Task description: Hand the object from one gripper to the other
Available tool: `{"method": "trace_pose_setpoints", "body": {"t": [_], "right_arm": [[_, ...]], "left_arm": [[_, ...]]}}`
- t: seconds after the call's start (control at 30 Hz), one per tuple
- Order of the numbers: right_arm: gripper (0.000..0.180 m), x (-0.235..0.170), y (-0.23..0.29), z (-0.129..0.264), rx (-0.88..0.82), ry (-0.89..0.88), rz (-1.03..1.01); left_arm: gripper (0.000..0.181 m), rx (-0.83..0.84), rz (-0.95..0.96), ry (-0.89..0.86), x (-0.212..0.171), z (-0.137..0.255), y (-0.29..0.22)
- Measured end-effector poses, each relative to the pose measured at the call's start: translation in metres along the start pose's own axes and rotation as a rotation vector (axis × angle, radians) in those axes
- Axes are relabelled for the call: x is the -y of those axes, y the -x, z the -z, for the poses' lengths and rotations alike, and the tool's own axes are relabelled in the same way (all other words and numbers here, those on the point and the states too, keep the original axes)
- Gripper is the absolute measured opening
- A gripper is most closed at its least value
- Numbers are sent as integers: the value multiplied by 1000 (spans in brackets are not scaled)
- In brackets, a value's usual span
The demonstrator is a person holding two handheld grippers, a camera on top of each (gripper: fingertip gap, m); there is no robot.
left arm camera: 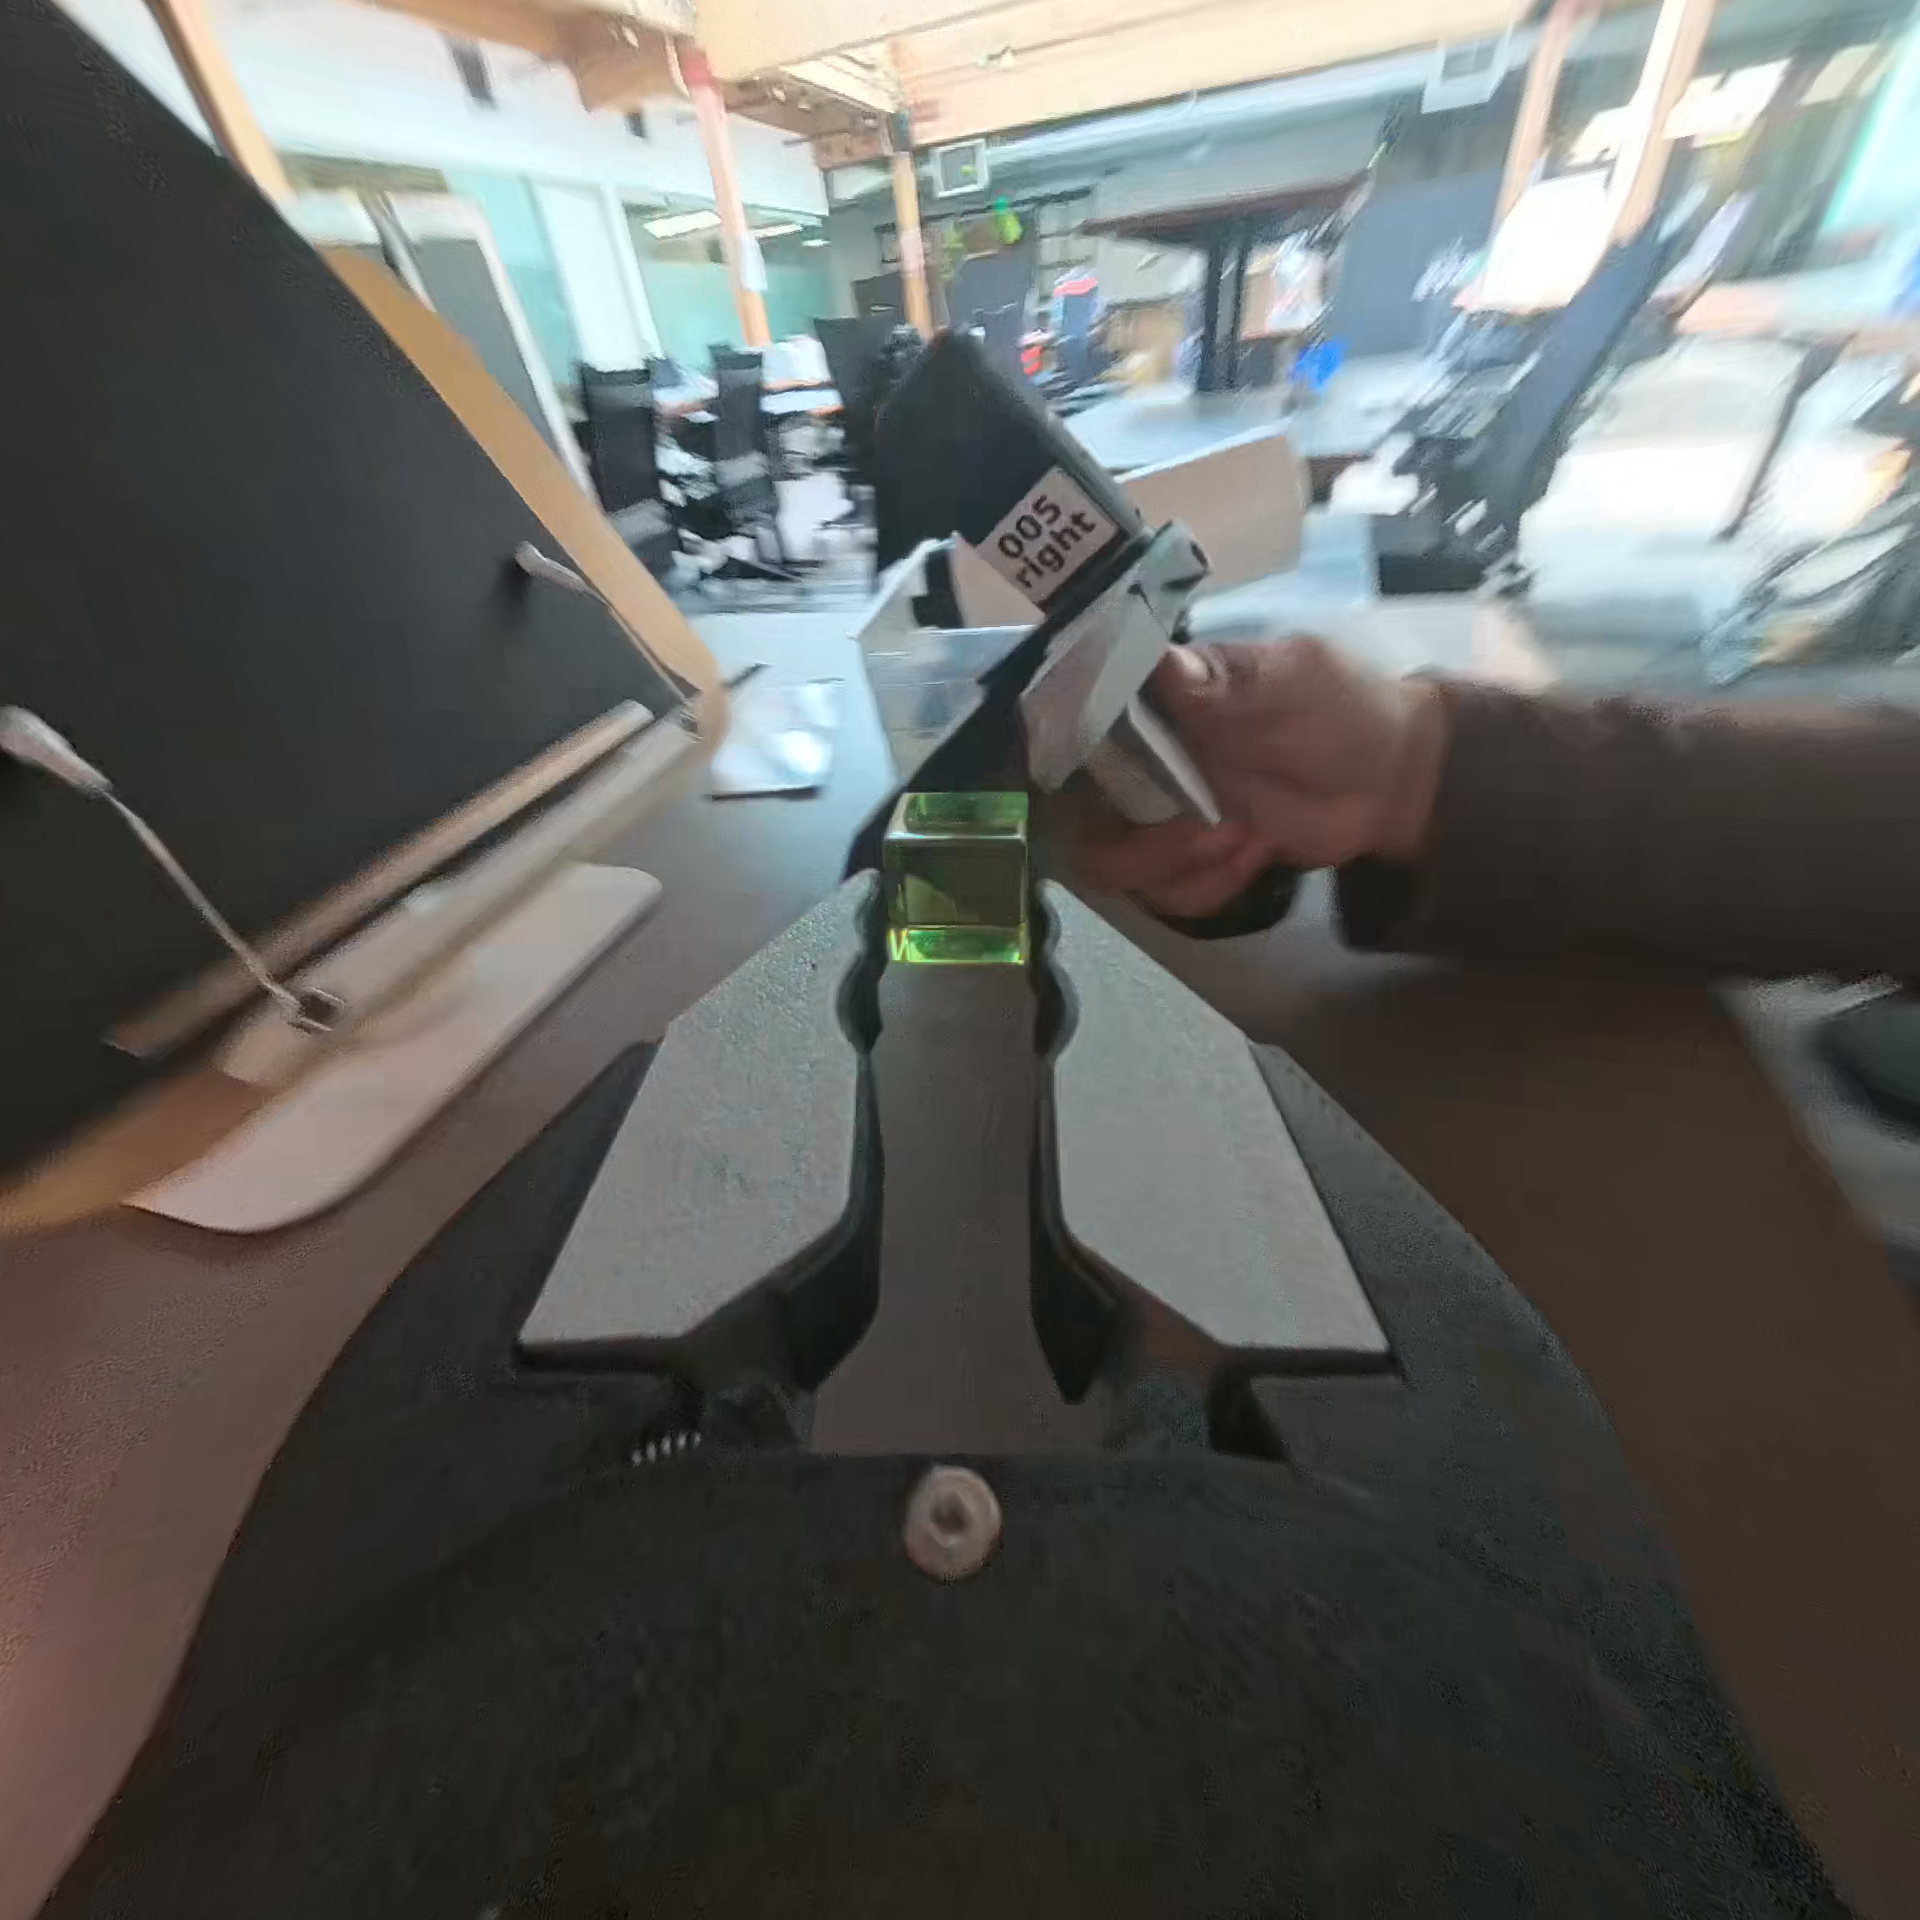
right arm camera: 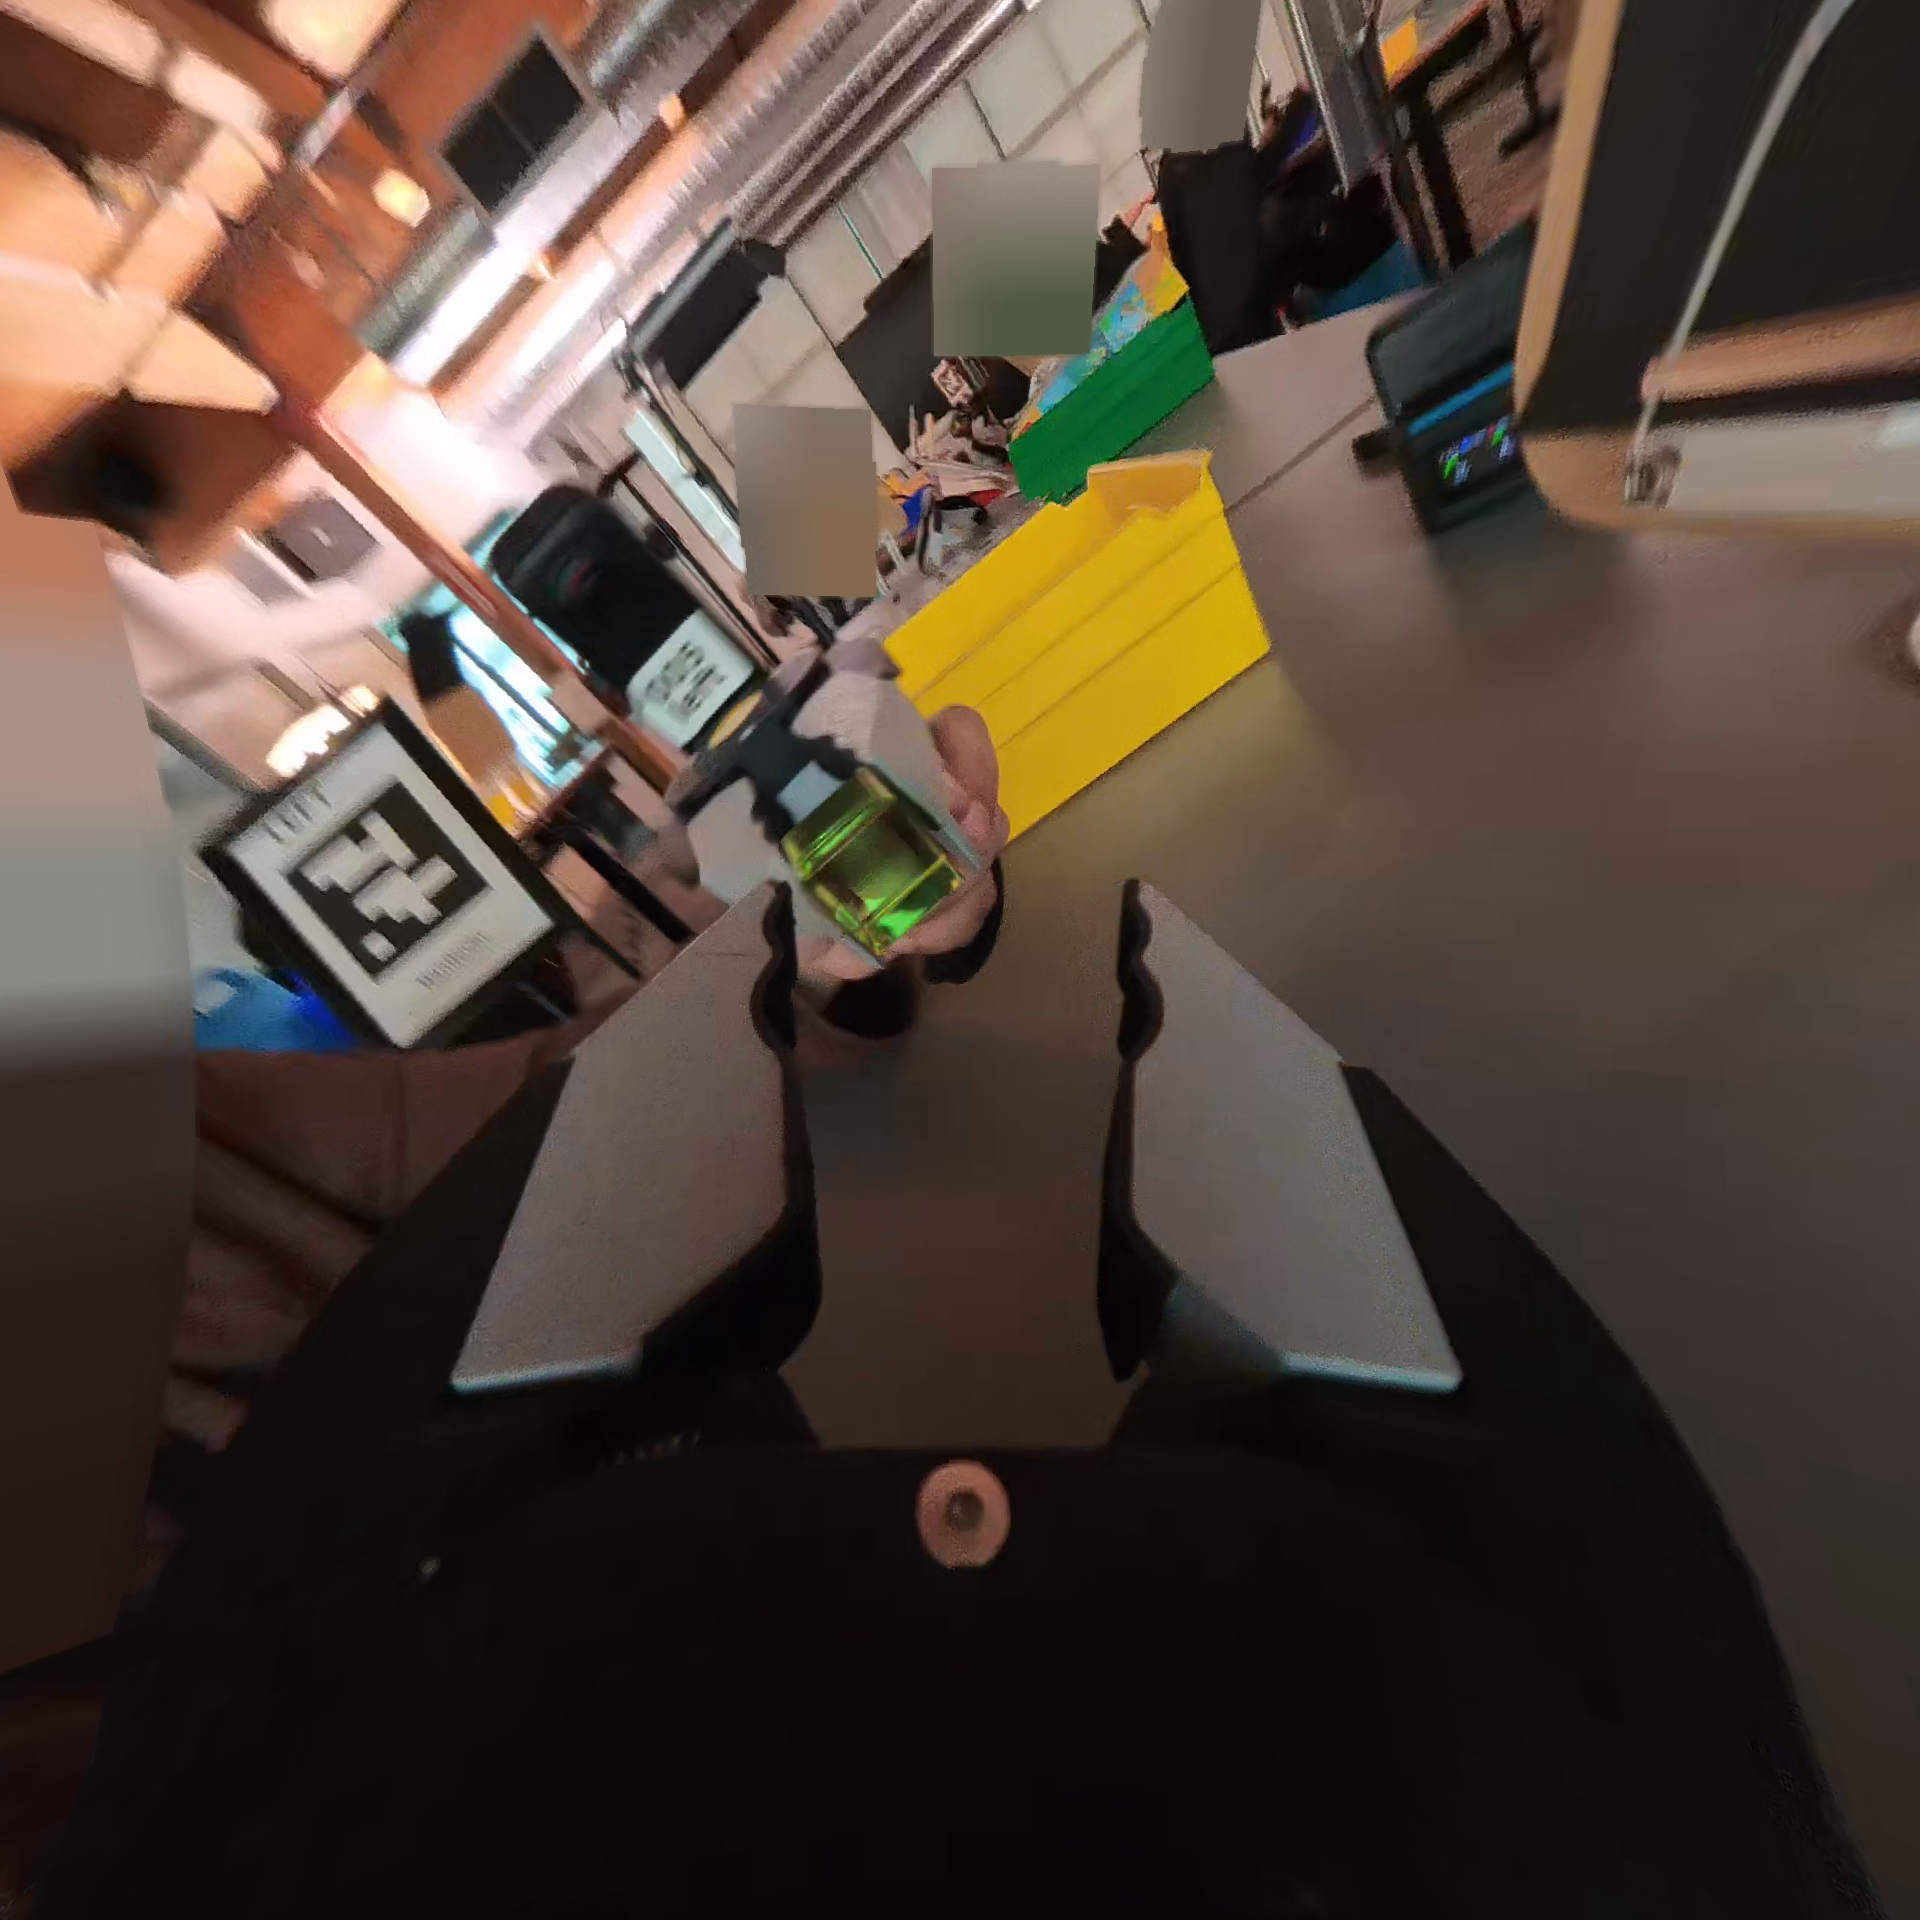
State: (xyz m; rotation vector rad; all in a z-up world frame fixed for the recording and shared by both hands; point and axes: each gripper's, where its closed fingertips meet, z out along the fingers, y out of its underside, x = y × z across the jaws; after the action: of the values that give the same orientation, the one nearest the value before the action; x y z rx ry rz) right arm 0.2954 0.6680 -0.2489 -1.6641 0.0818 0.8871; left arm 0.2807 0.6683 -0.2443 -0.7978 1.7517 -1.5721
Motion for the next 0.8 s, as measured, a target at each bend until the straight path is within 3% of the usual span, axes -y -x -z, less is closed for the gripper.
{"method": "trace_pose_setpoints", "body": {"t": [0.03, 0.27, 0.37, 0.47, 0.53, 0.7, 0.8], "right_arm": [[60, 1, 5, 1, -8, 10, 73], [67, -11, 12, -6, -251, 162, 629], [69, -19, 8, -11, -382, 230, 872], [54, -26, 10, -17, -442, 277, 1050], [30, -29, 9, -18, -470, 306, 1109], [26, -15, 6, -12, -541, 260, 1108], [26, 12, -11, 12, -692, 175, 1023]], "left_arm": [[23, -43, 110, -23, 1, 1, 1], [23, -289, 616, -88, 1, 10, 0], [23, -347, 692, -35, -9, 4, -9], [24, -366, 702, 5, -16, 0, -16], [23, -383, 701, 20, -18, -1, -20], [24, -372, 716, -22, -12, -2, -14], [38, -224, 685, -8, -23, -1, 10]]}}
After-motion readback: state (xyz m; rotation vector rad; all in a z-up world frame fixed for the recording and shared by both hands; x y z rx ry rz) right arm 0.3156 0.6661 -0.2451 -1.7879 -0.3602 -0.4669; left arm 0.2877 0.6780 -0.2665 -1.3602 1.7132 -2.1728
